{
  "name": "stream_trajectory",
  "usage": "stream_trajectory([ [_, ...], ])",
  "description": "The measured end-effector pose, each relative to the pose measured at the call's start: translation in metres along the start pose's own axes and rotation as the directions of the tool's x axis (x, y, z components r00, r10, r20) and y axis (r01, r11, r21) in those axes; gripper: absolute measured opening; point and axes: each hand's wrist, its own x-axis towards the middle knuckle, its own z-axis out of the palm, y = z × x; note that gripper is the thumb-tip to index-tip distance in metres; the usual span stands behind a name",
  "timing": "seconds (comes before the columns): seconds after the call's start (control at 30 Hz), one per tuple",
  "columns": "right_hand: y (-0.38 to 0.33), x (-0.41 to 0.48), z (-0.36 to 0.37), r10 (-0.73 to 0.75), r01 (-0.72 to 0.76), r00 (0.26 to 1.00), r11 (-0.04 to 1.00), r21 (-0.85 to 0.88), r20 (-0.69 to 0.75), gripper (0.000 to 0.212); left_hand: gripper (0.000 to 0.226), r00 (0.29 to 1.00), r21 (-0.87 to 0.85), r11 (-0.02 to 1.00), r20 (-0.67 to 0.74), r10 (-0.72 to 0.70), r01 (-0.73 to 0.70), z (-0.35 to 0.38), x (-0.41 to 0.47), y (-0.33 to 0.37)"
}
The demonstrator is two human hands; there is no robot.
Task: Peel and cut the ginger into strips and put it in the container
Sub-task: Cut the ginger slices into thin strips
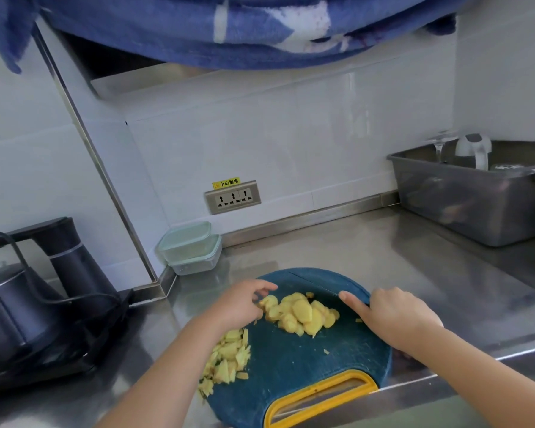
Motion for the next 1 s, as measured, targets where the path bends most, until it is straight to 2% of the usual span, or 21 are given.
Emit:
stream_trajectory([
  [0.13, -0.003, 0.0, 0.0, -0.001, 0.001, 1.0, 0.999, -0.039, -0.011, 0.071, 0.036, 0.998, -0.013, 1.0, -0.055, 0.025, -0.026, 0.002, 0.004, -0.002],
  [0.37, -0.004, -0.001, 0.0, 0.001, -0.001, 1.0, 0.998, -0.063, 0.004, 0.073, 0.028, 0.996, -0.081, 0.996, -0.086, 0.012, -0.019, 0.003, 0.003, -0.006],
  [0.57, -0.005, -0.002, 0.0, 0.003, -0.002, 1.0, 0.998, -0.07, 0.01, 0.073, 0.005, 0.982, -0.096, 0.994, -0.185, 0.025, -0.043, 0.007, 0.001, -0.008],
  [0.93, -0.005, -0.003, 0.0, -0.002, 0.003, 1.0, 0.997, -0.078, 0.005, 0.073, 0.013, 0.991, -0.015, 0.998, -0.12, 0.053, -0.055, 0.007, 0.007, 0.009],
  [1.0, -0.005, -0.003, 0.0, -0.008, 0.008, 1.0, 0.997, -0.076, 0.004, 0.072, 0.023, 0.992, 0.016, 0.997, -0.103, 0.071, -0.069, 0.011, 0.013, 0.018],
])
